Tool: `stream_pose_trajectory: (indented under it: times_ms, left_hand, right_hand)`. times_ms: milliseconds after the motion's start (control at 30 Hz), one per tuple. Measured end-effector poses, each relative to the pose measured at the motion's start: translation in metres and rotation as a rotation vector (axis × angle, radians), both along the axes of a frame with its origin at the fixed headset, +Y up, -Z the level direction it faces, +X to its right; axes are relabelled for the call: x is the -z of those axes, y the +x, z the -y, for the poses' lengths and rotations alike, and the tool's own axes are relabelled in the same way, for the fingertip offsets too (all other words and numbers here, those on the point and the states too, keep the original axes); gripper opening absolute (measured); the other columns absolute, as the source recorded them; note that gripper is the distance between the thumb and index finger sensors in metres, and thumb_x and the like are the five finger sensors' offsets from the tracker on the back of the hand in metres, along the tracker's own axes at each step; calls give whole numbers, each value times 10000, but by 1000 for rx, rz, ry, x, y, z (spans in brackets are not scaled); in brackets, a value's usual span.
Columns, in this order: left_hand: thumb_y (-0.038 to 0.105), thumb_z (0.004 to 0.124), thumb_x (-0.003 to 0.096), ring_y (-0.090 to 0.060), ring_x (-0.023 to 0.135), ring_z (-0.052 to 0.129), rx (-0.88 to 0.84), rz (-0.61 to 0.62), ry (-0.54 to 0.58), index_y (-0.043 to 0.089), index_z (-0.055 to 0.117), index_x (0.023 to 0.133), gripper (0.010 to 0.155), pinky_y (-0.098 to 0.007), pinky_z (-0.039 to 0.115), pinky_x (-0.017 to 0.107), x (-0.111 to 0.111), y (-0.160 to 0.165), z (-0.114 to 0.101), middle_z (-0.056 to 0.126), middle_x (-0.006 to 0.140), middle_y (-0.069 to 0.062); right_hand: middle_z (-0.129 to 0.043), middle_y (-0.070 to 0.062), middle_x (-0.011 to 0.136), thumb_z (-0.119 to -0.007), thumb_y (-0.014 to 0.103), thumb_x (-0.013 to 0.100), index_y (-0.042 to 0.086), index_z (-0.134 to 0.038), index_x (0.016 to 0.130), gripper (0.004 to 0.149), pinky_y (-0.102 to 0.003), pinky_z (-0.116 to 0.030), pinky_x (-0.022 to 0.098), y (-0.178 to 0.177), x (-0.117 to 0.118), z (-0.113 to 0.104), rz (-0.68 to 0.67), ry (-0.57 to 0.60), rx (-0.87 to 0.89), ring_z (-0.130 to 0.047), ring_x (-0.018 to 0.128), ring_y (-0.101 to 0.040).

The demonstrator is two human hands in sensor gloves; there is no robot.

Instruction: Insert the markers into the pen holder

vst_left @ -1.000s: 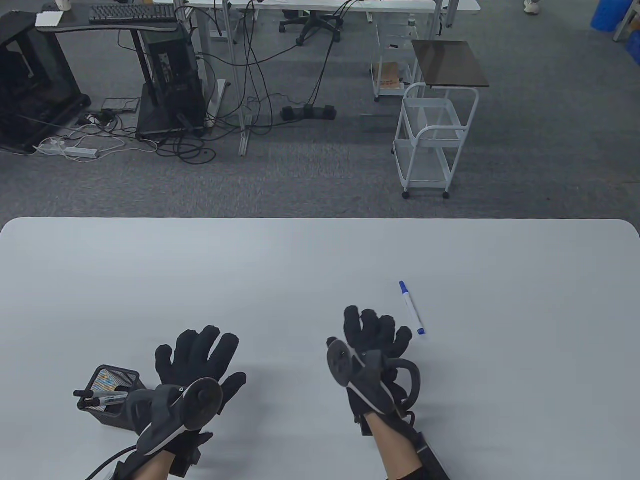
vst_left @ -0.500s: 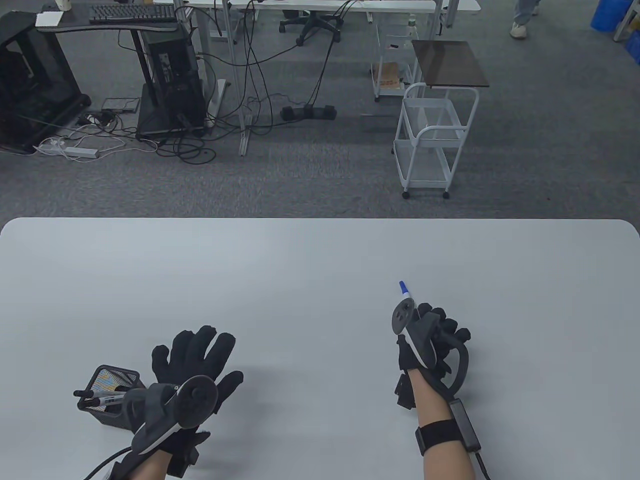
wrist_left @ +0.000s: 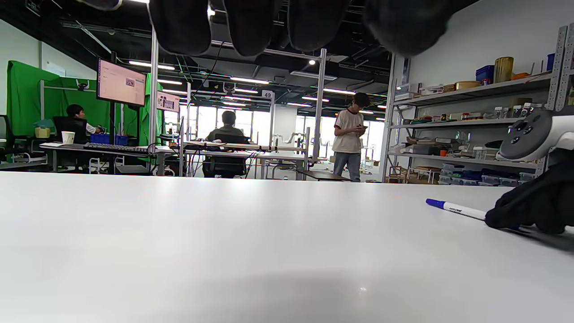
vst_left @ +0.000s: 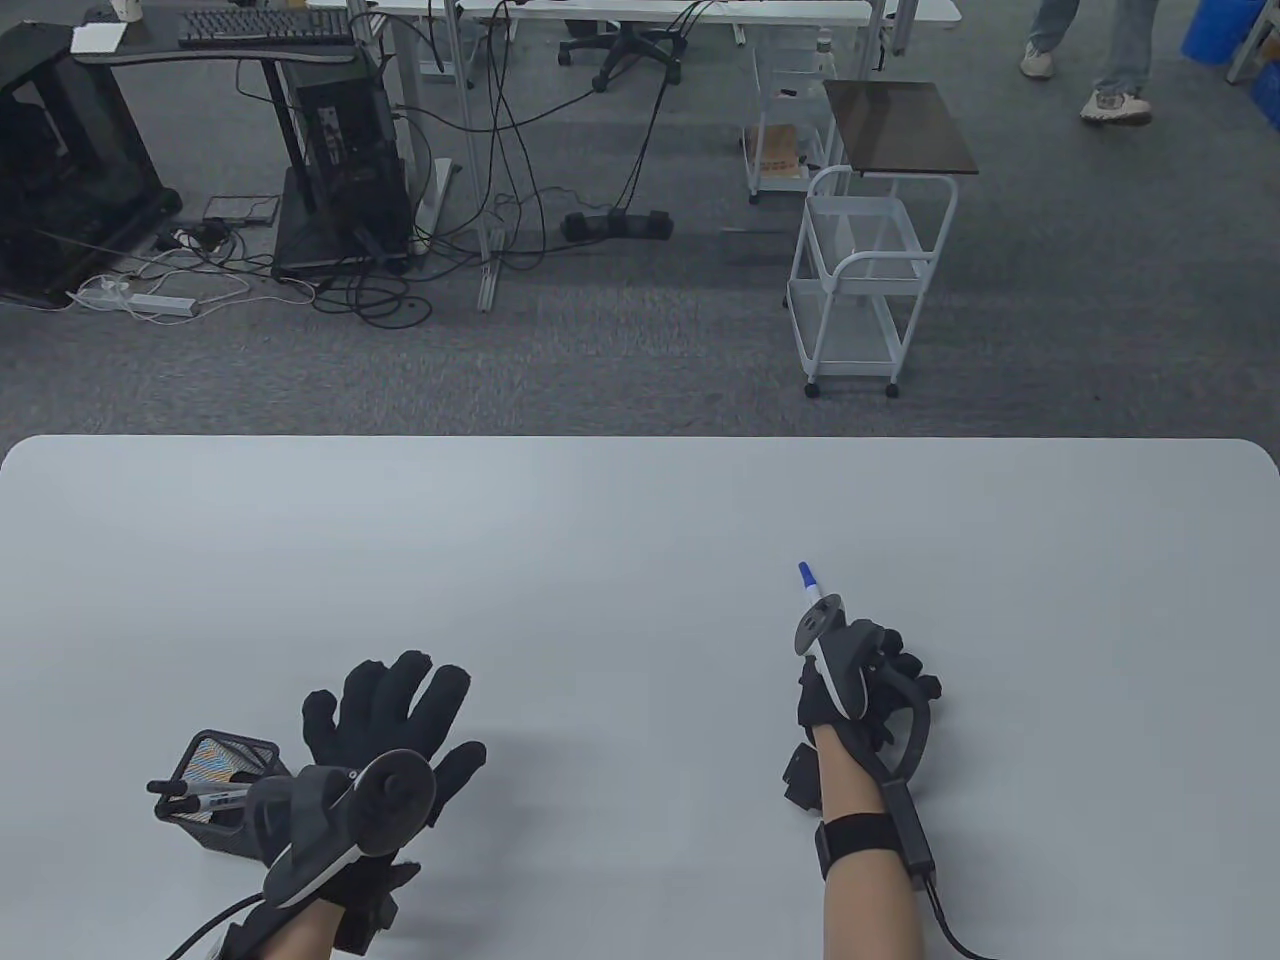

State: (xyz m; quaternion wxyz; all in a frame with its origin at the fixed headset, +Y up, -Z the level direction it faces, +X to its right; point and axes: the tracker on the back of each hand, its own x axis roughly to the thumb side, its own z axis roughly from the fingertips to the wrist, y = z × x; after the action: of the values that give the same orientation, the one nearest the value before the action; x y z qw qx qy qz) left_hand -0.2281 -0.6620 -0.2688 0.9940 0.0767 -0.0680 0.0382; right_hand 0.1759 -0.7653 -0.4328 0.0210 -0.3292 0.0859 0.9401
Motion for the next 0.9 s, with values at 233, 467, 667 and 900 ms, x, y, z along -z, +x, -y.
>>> stream_pose_trajectory:
  times_ms: [233, 467, 667, 900]
  left_hand:
    - [636, 640, 562, -493, 1220, 465, 6, -3, -6, 401, 445, 1201, 708, -759, 351, 814, 1, 0, 0, 420, 1318, -32]
    - [638, 638, 562, -494, 1221, 461, 13, -4, -12, 408, 439, 1201, 708, -757, 351, 815, 1, 1, 0, 416, 1320, -31]
    - [637, 639, 562, -495, 1222, 459, 10, -4, -10, 409, 438, 1202, 709, -758, 350, 814, 1, 1, 0, 415, 1320, -33]
    - [637, 639, 562, -494, 1222, 458, 0, 3, -6, 408, 443, 1201, 706, -758, 350, 814, 0, 0, -1, 417, 1319, -31]
  right_hand:
    - [-521, -58, 1160, -637, 524, 646, 257, -489, 1131, 573, -679, -313, 771, 1, 1, 1, 25, 3, 24, -525, 1099, -397]
    - [-581, 11, 1106, -635, 495, 666, 306, -524, 1076, 466, -670, -320, 775, 3, 3, 2, 35, 6, 20, -537, 1105, -352]
    - [-660, -7, 1064, -654, 490, 662, 269, -572, 1062, 464, -660, -333, 773, 3, -1, -1, 12, 55, 19, -600, 1090, -325]
    - [-714, -41, 1028, -687, 471, 632, 228, -626, 1035, 475, -691, -392, 726, -19, -21, -29, -108, 250, 24, -690, 1033, -360]
